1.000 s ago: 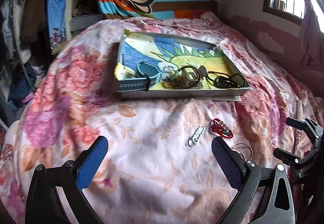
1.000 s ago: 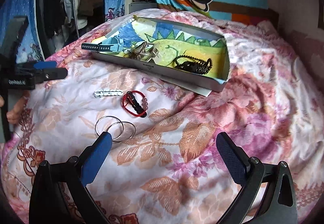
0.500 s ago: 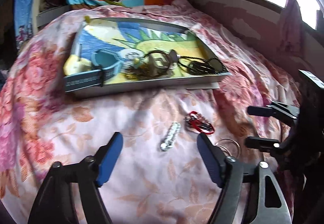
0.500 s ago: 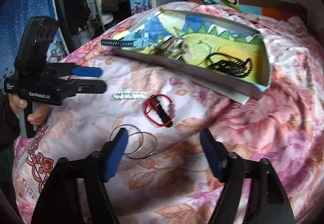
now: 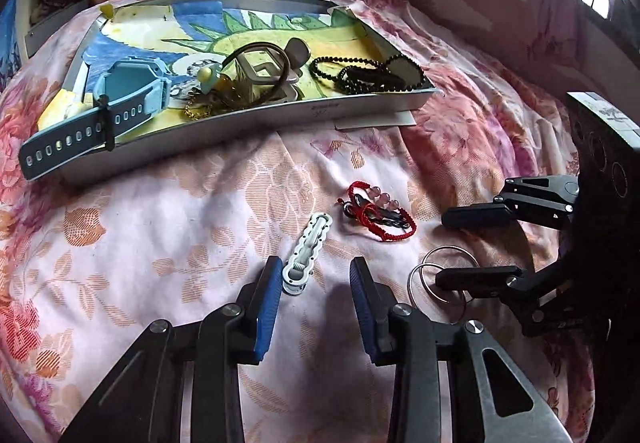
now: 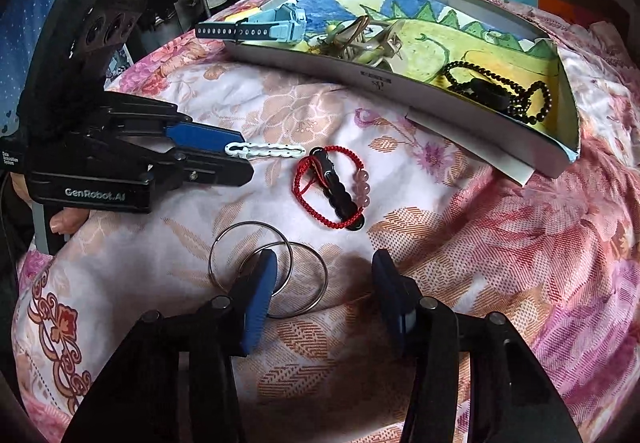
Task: Organize jewelry
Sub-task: 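Move the left tool to the white plastic clip while the right tool approaches the silver hoop rings, then close the left tool on the white clip while the right tool grips the silver rings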
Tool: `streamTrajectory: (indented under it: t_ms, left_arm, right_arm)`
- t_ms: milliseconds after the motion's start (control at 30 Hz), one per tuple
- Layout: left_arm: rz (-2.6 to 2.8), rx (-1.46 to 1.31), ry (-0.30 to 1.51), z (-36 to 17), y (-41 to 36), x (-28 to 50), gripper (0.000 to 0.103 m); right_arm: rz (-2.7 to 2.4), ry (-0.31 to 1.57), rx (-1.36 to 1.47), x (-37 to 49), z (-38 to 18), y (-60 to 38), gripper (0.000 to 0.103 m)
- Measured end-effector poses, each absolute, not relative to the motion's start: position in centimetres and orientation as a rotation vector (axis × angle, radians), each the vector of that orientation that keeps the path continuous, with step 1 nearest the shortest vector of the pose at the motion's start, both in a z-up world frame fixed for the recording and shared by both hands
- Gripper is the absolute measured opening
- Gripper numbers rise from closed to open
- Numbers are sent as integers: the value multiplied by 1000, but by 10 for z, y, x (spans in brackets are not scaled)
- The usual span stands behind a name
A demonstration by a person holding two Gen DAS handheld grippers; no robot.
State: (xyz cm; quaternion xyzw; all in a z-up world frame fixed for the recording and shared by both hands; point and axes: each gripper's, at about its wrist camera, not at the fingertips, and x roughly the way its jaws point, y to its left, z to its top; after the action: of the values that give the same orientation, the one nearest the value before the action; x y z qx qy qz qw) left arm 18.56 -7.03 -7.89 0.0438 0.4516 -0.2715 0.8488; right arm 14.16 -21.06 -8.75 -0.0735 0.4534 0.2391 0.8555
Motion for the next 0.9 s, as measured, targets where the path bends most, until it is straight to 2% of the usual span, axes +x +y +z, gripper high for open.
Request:
streamTrajectory:
  t_ms: [233, 500, 633, 700, 800, 867, 900]
  left_arm:
    - [-544, 68, 972, -82, -64, 191, 16]
    - [-522, 78, 977, -83, -67, 189, 15]
    - [-504, -19, 1039, -83, -65, 190, 15]
    - [-499, -56, 1063, -83, -64, 189, 15]
    - [-480, -62, 1065, -83, -63, 186, 15]
    - [-469, -66, 1059, -83, -63, 184, 15]
    - [-460, -63, 1054, -83, -64, 183, 15]
  right_arm:
    - [494, 971, -169, 143, -90, -209, 45]
    - [480, 982, -197, 143, -93, -205, 45]
    - [475, 976, -200, 143, -93, -204, 44]
    - [478, 975, -199, 143, -94, -203, 41]
    - [490, 975, -194, 142, -94, -200, 32]
    - [498, 975, -195, 140, -93, -198, 19]
    - [501, 979, -189, 140, -93, -198, 17]
